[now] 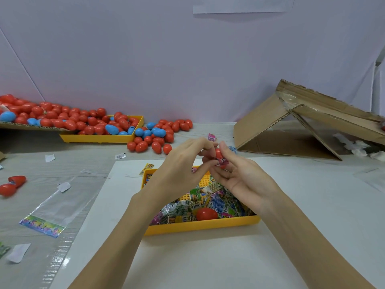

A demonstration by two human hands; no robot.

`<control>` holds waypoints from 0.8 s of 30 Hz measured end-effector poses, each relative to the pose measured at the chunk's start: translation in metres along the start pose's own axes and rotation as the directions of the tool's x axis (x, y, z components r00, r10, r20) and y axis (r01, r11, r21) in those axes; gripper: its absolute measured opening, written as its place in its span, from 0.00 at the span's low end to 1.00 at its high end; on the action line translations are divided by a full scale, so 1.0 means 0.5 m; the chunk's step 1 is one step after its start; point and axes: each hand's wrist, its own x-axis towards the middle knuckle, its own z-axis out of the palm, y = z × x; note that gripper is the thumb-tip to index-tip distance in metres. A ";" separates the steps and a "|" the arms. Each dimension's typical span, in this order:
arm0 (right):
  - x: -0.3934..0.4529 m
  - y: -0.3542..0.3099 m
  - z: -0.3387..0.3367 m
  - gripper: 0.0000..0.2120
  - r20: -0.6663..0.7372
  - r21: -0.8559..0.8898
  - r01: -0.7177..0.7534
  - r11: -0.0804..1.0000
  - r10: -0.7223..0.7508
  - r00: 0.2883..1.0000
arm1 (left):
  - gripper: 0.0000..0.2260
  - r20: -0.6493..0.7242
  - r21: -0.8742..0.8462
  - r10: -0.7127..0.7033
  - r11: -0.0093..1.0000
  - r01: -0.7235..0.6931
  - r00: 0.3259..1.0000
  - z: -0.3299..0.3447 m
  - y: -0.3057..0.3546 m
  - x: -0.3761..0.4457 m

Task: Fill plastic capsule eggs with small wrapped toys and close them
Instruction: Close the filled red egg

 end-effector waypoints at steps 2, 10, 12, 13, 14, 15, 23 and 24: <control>0.000 0.003 0.001 0.20 -0.016 0.023 -0.006 1.000 0.007 1.000 | 0.07 -0.001 0.003 -0.004 1.000 0.004 1.000 0.004 0.001 0.000; 0.002 0.014 0.004 0.21 -0.074 0.042 0.003 0.999 0.000 0.997 | 0.05 0.009 -0.034 -0.008 0.999 0.008 1.000 0.005 0.000 -0.004; 0.003 0.016 0.005 0.19 -0.082 0.041 -0.007 0.999 0.010 0.997 | 0.05 0.005 -0.024 -0.003 1.000 0.003 1.000 0.005 0.001 -0.004; 0.004 0.016 0.005 0.19 -0.089 0.042 -0.009 0.999 0.013 0.996 | 0.05 0.001 -0.015 0.000 1.000 0.000 1.000 0.005 0.002 -0.004; 0.004 0.016 0.004 0.18 -0.097 0.044 -0.010 0.999 0.014 0.995 | 0.05 -0.001 -0.009 0.002 1.000 -0.002 1.000 0.005 0.004 -0.004; 0.005 0.016 0.004 0.17 -0.103 0.045 -0.011 0.999 0.016 0.995 | 0.05 0.001 -0.006 0.001 1.000 -0.001 1.000 0.006 0.005 -0.004; 0.003 0.019 0.003 0.15 -0.145 0.052 -0.002 0.999 0.010 0.989 | 0.03 0.019 0.047 0.066 0.997 -0.067 0.998 0.014 0.007 -0.008; 0.003 0.019 0.003 0.16 -0.152 0.054 0.000 0.999 0.008 0.988 | 0.03 0.014 0.043 0.065 0.997 -0.065 0.998 0.018 0.007 -0.008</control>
